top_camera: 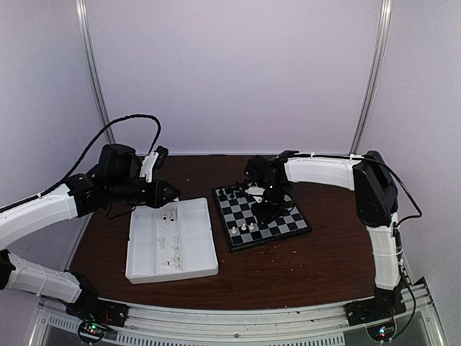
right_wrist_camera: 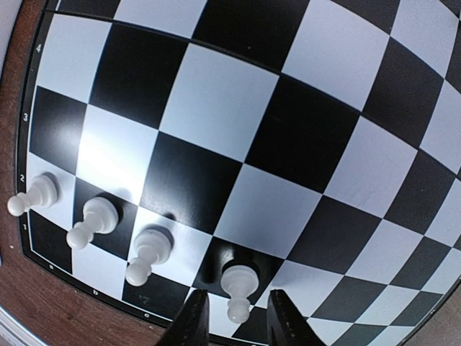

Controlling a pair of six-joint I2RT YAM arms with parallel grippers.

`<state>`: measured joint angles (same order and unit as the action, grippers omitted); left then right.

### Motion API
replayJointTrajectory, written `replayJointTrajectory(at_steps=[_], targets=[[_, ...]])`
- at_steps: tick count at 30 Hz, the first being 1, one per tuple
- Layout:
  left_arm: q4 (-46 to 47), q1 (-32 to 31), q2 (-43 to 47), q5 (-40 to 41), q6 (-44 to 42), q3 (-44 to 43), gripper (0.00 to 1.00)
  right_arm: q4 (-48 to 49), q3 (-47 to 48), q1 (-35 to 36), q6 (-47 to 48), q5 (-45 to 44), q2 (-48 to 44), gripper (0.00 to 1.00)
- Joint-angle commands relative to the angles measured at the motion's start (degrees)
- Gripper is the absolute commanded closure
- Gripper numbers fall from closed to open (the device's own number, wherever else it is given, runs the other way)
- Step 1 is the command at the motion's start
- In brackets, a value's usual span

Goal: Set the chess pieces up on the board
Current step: Place the chess piece on the chessboard.

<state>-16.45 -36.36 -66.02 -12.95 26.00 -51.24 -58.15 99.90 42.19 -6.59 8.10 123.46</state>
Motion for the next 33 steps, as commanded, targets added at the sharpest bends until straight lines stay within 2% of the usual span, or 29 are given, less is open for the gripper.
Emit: replayJointTrajectory(at_steps=[1, 12, 15, 19, 24, 29, 33], targets=[[2.38, 0.32, -0.07, -1.48, -1.04, -1.71, 1.0, 0.9, 0.42, 0.34, -0.34, -1.07, -0.85, 0.68], [3.51, 0.32, -0.36, -3.72, -0.83, -1.1, 1.0, 4.34, -1.29, 0.45, -0.26, -1.41, -9.91, 0.66], [4.99, 0.32, -0.19, -4.36, -0.32, -0.13, 1.0, 8.43, -3.66, 1.03, 0.68, 1.05, -14.13, 0.66], [6.93, 0.32, -0.54, -6.06, 0.63, 0.69, 1.0, 19.43, -9.03, 2.74, 0.28, 9.01, -20.2, 0.66], [10.89, 0.32, -1.02, -11.02, 2.33, 1.12, 1.0, 36.15, -14.56, 5.26, -4.39, 18.06, -24.76, 0.6], [18.32, 0.32, -1.49, -16.49, 7.1, 2.19, 1.0, 56.21, -19.49, 6.78, -14.65, 25.71, -25.78, 0.55], [25.46, 0.32, -1.78, -18.78, 12.31, 4.3, 1.0, 62.22, -18.54, 8.5, -17.01, 28.58, -23.69, 0.55]])
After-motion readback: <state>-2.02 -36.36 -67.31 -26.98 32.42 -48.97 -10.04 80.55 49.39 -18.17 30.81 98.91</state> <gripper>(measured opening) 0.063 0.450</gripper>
